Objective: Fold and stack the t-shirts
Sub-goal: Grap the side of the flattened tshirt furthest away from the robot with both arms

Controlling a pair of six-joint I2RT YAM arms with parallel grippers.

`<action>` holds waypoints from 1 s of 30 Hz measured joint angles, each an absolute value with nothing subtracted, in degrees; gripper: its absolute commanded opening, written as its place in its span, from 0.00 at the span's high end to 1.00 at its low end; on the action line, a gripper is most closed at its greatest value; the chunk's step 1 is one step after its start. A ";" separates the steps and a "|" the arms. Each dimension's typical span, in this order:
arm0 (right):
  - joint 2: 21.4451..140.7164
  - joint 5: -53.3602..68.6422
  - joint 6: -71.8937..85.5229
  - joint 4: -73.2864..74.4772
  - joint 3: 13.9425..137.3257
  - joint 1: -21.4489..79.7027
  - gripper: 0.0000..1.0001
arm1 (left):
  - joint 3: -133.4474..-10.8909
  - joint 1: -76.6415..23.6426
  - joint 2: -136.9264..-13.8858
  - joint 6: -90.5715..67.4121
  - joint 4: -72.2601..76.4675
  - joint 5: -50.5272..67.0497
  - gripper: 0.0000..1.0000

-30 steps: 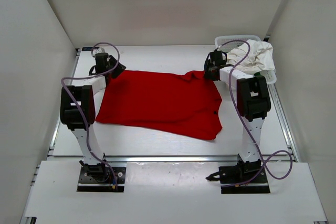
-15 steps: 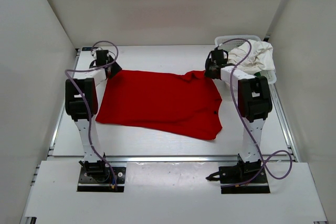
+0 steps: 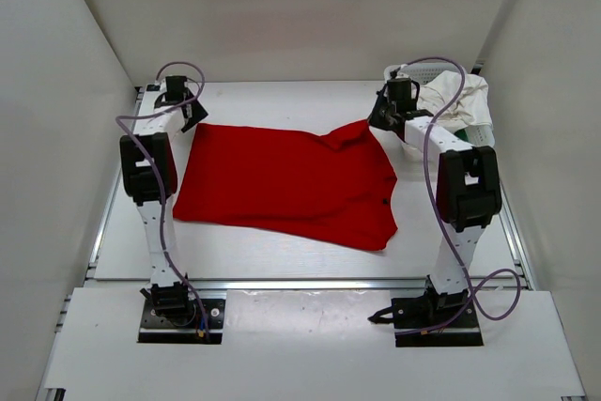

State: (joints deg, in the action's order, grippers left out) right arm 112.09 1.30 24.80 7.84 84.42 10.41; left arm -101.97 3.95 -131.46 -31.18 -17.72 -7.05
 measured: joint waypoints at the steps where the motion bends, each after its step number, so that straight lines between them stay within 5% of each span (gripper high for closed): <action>1: 111.87 1.58 24.80 7.55 83.48 10.41 1.00 | -104.29 3.84 -132.92 -30.81 -18.98 -7.22 0.42; 7: 110.65 3.16 25.08 6.85 79.26 10.41 1.00 | -122.76 3.09 -143.31 -28.34 -28.12 -7.60 0.46; 20: 109.03 4.91 25.28 5.26 78.48 10.33 1.00 | -123.92 2.87 -143.52 -25.30 -34.74 -8.56 0.48; 30: 107.48 5.43 25.47 5.04 77.34 10.41 1.00 | -121.69 2.13 -142.37 -22.70 -34.85 -11.25 0.66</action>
State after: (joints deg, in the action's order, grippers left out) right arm 107.48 5.43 25.47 5.04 77.34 10.41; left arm -121.69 2.13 -142.37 -22.70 -34.85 -11.25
